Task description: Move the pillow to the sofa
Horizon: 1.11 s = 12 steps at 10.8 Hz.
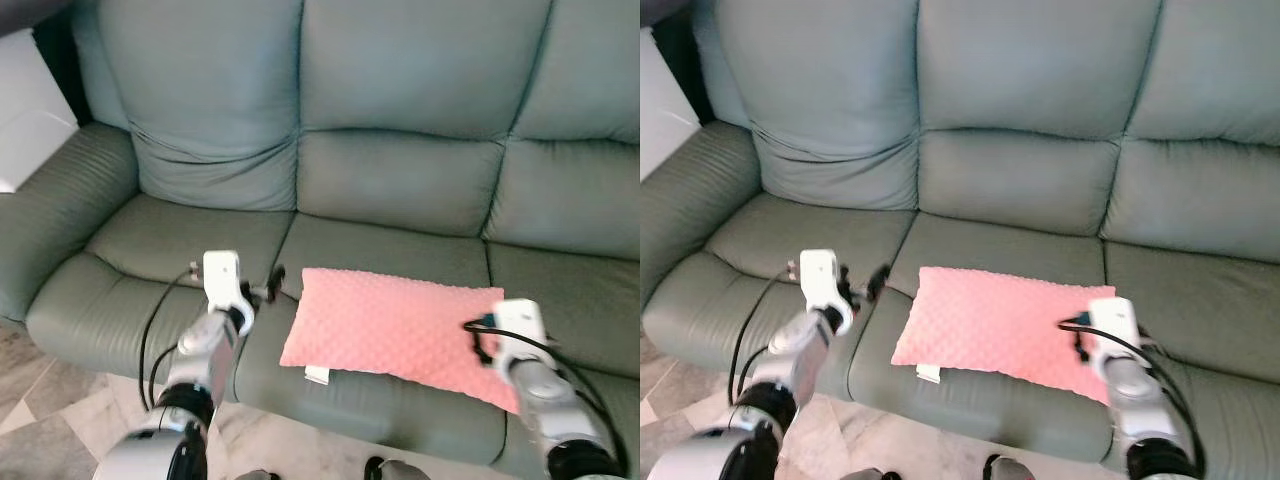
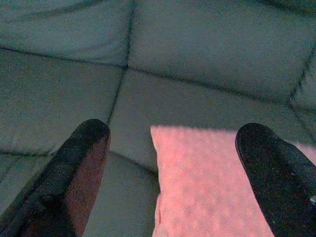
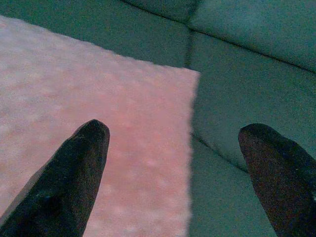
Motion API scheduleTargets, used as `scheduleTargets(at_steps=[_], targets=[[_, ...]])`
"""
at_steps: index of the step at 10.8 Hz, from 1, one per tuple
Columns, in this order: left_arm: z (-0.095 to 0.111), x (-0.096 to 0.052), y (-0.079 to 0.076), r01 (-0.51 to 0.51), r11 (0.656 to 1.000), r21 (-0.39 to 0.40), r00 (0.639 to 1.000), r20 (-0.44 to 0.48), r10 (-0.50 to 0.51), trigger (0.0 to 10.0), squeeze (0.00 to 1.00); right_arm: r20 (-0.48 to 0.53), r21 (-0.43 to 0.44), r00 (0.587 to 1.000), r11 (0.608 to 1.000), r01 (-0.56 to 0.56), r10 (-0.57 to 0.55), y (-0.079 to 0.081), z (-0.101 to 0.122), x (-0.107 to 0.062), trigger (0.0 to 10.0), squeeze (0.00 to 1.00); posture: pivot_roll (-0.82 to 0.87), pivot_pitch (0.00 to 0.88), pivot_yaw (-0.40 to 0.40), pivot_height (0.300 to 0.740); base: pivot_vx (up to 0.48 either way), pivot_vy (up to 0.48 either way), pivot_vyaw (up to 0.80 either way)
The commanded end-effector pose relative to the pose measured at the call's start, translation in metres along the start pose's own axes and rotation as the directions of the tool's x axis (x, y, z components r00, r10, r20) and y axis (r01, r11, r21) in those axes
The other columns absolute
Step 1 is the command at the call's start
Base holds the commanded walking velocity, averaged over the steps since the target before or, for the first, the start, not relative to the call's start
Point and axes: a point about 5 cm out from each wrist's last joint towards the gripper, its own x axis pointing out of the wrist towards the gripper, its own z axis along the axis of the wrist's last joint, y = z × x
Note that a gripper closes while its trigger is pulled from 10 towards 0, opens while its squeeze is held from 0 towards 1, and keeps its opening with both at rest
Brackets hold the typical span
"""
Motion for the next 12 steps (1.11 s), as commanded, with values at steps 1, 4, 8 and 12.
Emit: scheduleTargets(at_steps=[1,4,8,12], targets=[[-0.005,-0.005,0.005,0.008,1.000,0.020,1.000,-0.019,-0.008,10.0,0.00,-0.055,0.011,0.998,0.999,0.043,-0.043,-0.005,-0.010,-0.002,10.0,1.00,-0.16,0.091,0.081,0.740,0.000,0.000,0.00],[-0.018,-0.031,0.019,0.030,0.996,0.084,0.999,-0.047,-0.027,10.0,0.00,-0.192,-0.021,0.964,0.983,0.185,-0.185,-0.018,-0.032,-0.005,10.0,1.00,-0.12,0.125,0.097,0.740,0.000,0.000,0.00],[-0.028,-0.076,0.014,0.172,0.977,0.123,0.973,-0.174,-0.149,10.0,0.00,-0.286,-0.112,0.884,0.929,0.354,-0.371,-0.044,-0.061,-0.016,10.0,1.00,-0.06,0.215,0.145,0.740,0.000,0.000,0.00],[-0.027,-0.103,0.026,0.182,0.973,0.145,0.955,-0.263,-0.139,10.0,0.00,-0.269,-0.081,0.912,0.950,0.300,-0.311,-0.035,-0.055,-0.010,10.0,0.00,-0.02,0.252,0.160,0.740,0.000,0.000,0.00]])
